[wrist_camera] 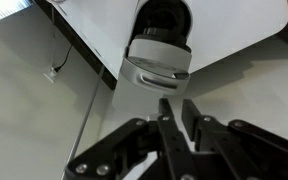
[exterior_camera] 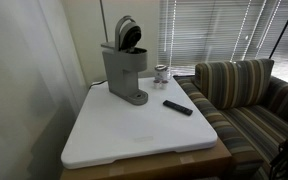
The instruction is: Close the grey coffeemaker
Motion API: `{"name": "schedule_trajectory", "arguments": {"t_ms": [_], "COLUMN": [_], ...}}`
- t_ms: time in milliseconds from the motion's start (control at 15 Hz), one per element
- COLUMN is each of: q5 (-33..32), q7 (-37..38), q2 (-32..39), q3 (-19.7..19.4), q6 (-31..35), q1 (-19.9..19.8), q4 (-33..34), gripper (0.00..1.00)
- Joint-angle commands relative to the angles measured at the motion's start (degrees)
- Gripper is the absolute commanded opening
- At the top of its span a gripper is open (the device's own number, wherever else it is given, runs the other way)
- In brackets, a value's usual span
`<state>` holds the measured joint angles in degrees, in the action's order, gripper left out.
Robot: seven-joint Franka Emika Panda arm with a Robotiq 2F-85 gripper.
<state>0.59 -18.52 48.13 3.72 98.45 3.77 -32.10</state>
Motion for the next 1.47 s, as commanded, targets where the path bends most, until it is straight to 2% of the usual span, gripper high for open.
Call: {"name": "schedule_trajectory", "arguments": {"t_ms": [0,933,1000,1200,1267,1400], "q5": [0.1,-0.2,-0.7,-0.6,-0.5,-0.5], "q7": [0.7,-0.1,-0.2,0.4,0.4,0.4], "q2": [2.4,6.1,9.0,9.6,7.2,8.0], "q3": [0.0,-0.1,-0.2,-0.1,-0.1,-0.1], "q6": [0.4,2.3,0.6,-1.1,0.9,0.4], "q1": [0.2,0.2,0.6,0.7,0.6,0.8], "q4": [3.7,5.5,10.9,12.4,8.1,9.5], "gripper": [0.0,0.0,0.0,0.0,0.01,0.01]}}
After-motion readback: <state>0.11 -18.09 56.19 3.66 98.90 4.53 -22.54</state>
